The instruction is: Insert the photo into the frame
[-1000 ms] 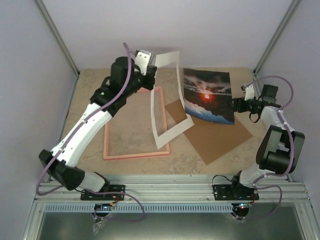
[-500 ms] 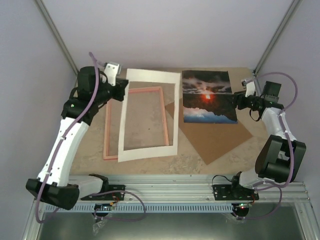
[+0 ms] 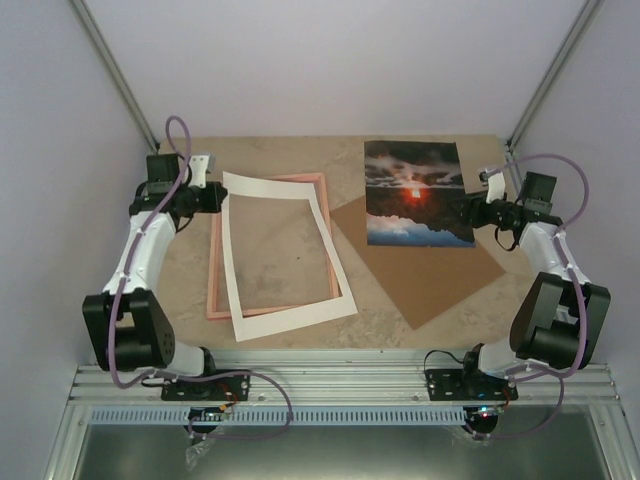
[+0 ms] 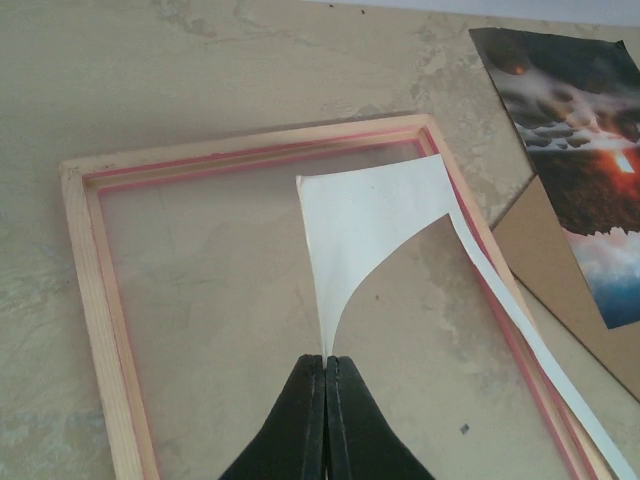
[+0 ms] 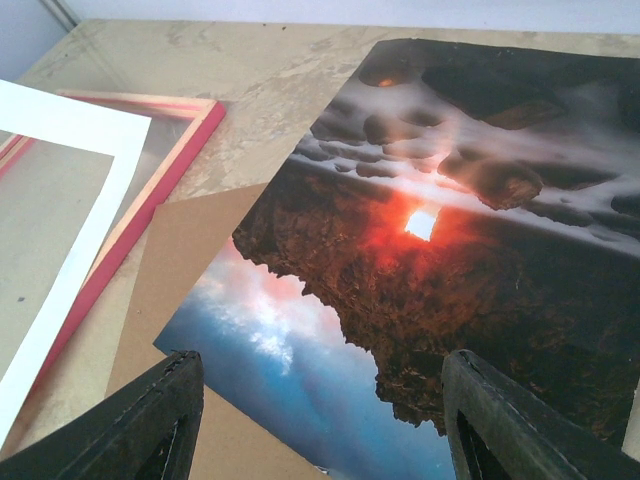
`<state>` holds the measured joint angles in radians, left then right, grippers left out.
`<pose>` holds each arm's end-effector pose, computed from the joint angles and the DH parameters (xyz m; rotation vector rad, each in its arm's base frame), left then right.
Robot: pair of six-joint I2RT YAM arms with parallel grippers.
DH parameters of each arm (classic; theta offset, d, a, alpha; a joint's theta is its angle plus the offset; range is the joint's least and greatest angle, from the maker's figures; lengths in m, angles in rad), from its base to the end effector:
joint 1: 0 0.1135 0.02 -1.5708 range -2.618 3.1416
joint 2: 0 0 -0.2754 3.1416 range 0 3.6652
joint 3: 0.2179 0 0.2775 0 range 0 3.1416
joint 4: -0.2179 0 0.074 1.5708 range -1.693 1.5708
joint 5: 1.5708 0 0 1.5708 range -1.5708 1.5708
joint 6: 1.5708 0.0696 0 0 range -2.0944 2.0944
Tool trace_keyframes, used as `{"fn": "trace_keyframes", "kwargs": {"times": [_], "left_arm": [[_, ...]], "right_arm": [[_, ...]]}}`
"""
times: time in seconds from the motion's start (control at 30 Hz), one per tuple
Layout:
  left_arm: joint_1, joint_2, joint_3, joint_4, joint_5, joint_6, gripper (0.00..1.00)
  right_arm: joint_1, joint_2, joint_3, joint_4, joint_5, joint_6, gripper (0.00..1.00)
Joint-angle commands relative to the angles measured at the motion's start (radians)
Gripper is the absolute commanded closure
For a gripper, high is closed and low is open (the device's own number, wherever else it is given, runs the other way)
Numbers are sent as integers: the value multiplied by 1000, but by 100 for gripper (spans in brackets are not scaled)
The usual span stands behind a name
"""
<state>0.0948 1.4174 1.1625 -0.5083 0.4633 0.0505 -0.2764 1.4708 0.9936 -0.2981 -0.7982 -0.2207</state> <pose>0.3551 0.0025 0.2812 0.1783 2.2721 -0.4632 0.3487 -0.0471 0.2306 -0.3158 2.1252 0.6461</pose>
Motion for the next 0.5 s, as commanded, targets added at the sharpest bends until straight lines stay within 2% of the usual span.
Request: {"fn": "trace_keyframes", "kwargs": {"times": [0.0, 0.3, 0.47], "left_arm": [[39, 79, 4, 107, 75, 42, 100], [66, 272, 141, 106, 97, 129, 100], [68, 368, 235, 51, 106, 168, 100]], "right_arm": [[5, -18, -17, 39, -7, -4, 34], [5, -15, -34, 42, 2, -17, 34], [4, -9, -35, 43, 5, -19, 34]]}}
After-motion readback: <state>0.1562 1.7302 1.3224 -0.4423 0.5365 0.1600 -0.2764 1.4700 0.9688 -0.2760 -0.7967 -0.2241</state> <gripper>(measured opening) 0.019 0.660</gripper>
